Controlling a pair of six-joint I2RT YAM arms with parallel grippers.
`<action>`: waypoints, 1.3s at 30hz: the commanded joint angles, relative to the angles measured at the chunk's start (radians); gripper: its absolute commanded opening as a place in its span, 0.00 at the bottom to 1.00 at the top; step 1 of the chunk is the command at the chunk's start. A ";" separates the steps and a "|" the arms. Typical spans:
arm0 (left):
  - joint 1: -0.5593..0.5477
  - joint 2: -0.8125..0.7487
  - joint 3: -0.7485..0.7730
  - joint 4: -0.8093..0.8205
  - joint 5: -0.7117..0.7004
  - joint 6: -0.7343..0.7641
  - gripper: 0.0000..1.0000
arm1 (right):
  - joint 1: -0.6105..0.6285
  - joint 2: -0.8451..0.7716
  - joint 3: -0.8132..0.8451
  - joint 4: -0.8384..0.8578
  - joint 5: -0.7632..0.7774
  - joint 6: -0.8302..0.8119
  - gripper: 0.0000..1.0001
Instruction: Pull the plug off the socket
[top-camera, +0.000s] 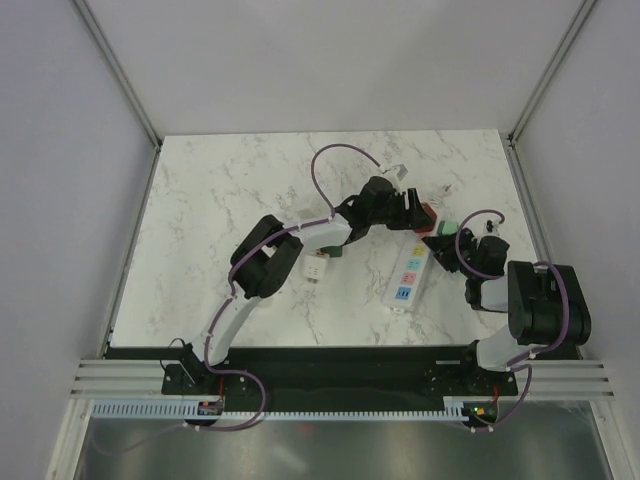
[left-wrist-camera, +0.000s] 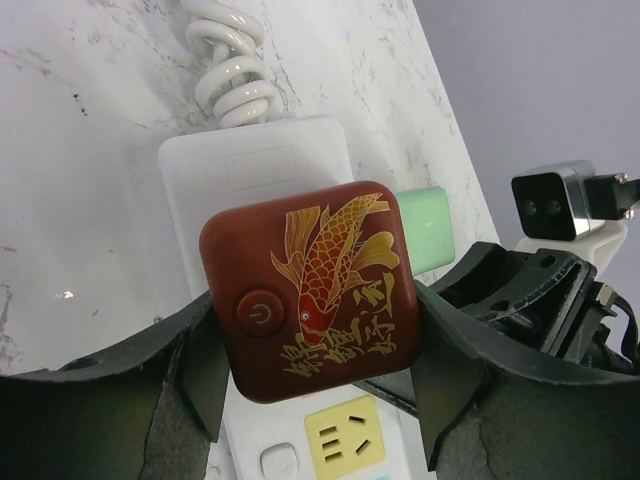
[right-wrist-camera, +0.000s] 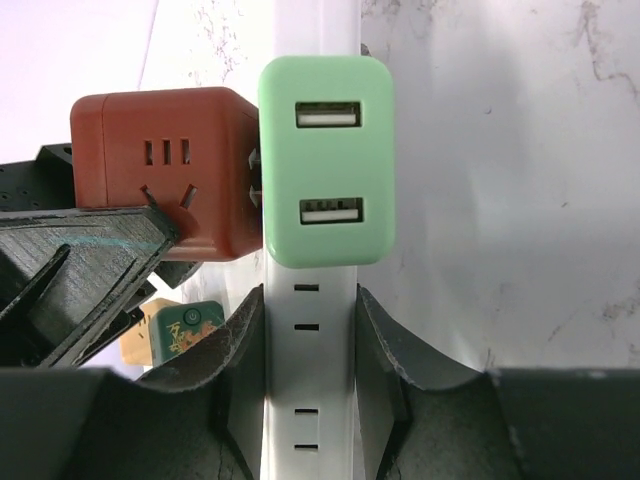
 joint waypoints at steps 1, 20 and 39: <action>-0.057 -0.103 -0.064 0.121 0.131 -0.162 0.02 | 0.004 0.035 -0.002 -0.033 0.078 -0.033 0.00; -0.085 -0.261 -0.045 -0.283 -0.178 0.101 0.02 | 0.007 0.007 -0.006 -0.091 0.141 -0.051 0.00; -0.085 -0.328 -0.120 -0.340 -0.267 0.191 0.02 | 0.007 -0.008 -0.003 -0.125 0.151 -0.057 0.00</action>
